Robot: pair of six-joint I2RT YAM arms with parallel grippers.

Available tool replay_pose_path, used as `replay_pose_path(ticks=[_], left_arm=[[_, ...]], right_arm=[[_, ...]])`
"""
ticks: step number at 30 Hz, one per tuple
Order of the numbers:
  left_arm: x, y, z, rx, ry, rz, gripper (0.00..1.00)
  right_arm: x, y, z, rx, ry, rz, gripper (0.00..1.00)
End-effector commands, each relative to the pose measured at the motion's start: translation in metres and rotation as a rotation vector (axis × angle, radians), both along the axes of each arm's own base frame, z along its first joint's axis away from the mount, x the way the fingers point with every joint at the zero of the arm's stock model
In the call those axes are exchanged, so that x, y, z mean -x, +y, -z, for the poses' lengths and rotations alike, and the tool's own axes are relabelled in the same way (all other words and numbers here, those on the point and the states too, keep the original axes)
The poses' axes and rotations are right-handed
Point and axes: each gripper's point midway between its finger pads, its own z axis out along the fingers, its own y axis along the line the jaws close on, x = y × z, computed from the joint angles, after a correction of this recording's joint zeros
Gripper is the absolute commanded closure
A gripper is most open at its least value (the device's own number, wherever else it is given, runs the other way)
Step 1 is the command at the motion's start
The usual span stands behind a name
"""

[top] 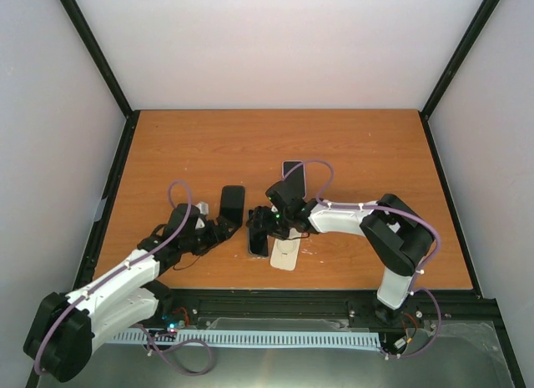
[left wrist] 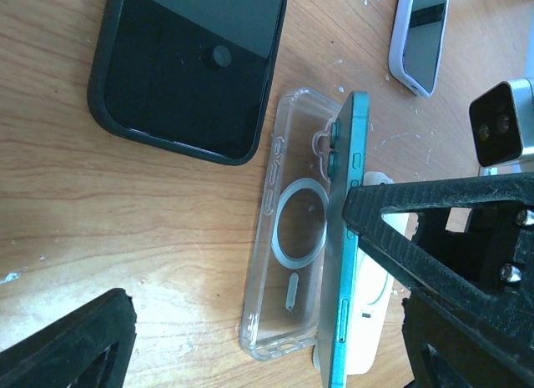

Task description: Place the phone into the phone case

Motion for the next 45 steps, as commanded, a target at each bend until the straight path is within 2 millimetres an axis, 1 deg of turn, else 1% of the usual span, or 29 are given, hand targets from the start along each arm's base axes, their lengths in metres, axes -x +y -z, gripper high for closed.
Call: replay_pose_path(ticks=[1,3,8,11,15,19,22,26,28,30,34,37,40,43,45], left_arm=[[-0.01,-0.006,-0.017,0.037,-0.047,0.009,0.13],[-0.009,-0.007,-0.016,0.04,-0.046,0.018,0.14],[-0.006,-0.012,-0.009,0.038,-0.024,0.056,0.22],[-0.011,-0.017,-0.014,0.048,-0.052,0.079,0.28],[-0.015,-0.021,-0.012,0.041,-0.056,0.098,0.34],[-0.019,-0.026,-0.01,0.046,-0.052,0.114,0.37],[-0.021,-0.029,-0.009,0.054,-0.052,0.124,0.39],[-0.025,-0.032,-0.004,0.051,-0.052,0.137,0.42],[-0.027,-0.034,0.0,0.04,-0.043,0.143,0.43],[-0.029,-0.035,0.004,0.033,-0.037,0.15,0.45],[-0.032,-0.036,0.008,0.026,-0.032,0.147,0.46],[-0.033,-0.035,0.011,0.019,-0.029,0.14,0.47],[-0.034,-0.034,0.012,0.016,-0.026,0.134,0.46],[-0.035,-0.035,0.011,0.017,-0.03,0.135,0.46],[-0.035,-0.035,0.011,0.019,-0.03,0.135,0.45]], right_arm=[[-0.003,-0.001,0.007,0.04,-0.01,0.016,0.41],[-0.003,-0.004,0.007,0.047,-0.014,0.024,0.37],[-0.004,-0.006,-0.004,0.047,-0.035,0.025,0.27],[-0.003,-0.008,-0.012,0.046,-0.047,0.018,0.21],[-0.001,-0.011,-0.016,0.053,-0.058,0.004,0.16],[0.001,-0.013,-0.015,0.064,-0.063,-0.013,0.13],[0.001,-0.013,-0.016,0.064,-0.079,-0.027,0.15],[-0.004,-0.019,-0.017,0.102,-0.118,-0.023,0.24],[-0.005,-0.021,-0.014,0.118,-0.119,-0.021,0.3],[-0.006,-0.023,-0.009,0.139,-0.119,-0.017,0.32],[-0.007,-0.033,0.002,0.198,-0.117,-0.002,0.32],[-0.008,-0.035,0.005,0.217,-0.116,-0.001,0.3],[-0.009,-0.038,0.005,0.235,-0.119,0.005,0.25],[-0.01,-0.039,0.002,0.237,-0.127,0.01,0.25],[-0.01,-0.038,0.001,0.228,-0.132,0.008,0.27]])
